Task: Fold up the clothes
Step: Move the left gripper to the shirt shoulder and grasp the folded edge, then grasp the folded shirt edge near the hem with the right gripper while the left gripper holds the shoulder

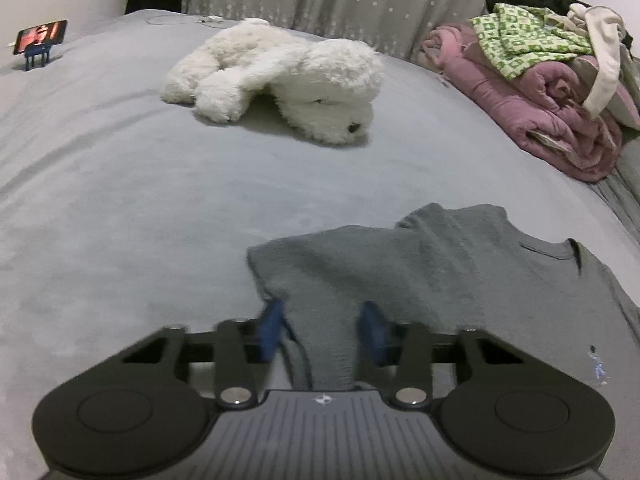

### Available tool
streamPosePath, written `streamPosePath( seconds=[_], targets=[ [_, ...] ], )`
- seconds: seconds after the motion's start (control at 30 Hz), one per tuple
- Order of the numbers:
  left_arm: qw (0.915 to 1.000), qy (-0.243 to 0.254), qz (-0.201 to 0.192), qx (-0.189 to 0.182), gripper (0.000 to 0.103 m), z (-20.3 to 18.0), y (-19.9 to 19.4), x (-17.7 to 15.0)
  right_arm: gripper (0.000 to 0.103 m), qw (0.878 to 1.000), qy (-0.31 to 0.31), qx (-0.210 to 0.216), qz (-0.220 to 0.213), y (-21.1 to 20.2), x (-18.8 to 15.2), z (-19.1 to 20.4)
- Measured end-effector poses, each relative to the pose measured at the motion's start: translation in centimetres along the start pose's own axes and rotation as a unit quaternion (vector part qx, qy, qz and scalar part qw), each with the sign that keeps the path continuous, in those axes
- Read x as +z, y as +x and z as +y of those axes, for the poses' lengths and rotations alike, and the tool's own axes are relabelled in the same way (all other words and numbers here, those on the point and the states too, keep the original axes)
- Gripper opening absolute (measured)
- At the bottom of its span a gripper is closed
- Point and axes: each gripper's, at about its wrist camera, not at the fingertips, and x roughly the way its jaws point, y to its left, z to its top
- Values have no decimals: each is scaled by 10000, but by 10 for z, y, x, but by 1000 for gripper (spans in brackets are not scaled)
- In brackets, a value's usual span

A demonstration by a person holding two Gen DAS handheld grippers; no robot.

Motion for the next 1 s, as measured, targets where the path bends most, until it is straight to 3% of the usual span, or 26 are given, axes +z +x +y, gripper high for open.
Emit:
streamPosePath(
  seconds=[0.1, 0.3, 0.53, 0.73, 0.9, 1.0],
  targets=[
    [9995, -252, -13, -184, 3, 10, -3, 1, 64, 9999, -98, 10, -20, -3, -2, 7],
    [9990, -256, -113, -339, 1, 10, -8, 3, 59, 10000, -62, 12, -20, -8, 0, 7],
    [9975, -613, -30, -352, 1, 26, -11, 4, 57, 9999, -125, 98, 9, -9, -4, 13],
    [9979, -570, 40, -318, 2, 24, -6, 2, 39, 9995, -281, 101, 101, -3, -8, 17],
    [9949, -864, 228, -461, 13, 31, -3, 3, 17, 9995, -130, 253, 101, -5, -8, 16],
    [9942, -924, 222, -510, 15, 31, -1, 1, 10, 9993, -18, 348, 98, -7, -7, 15]
  ],
)
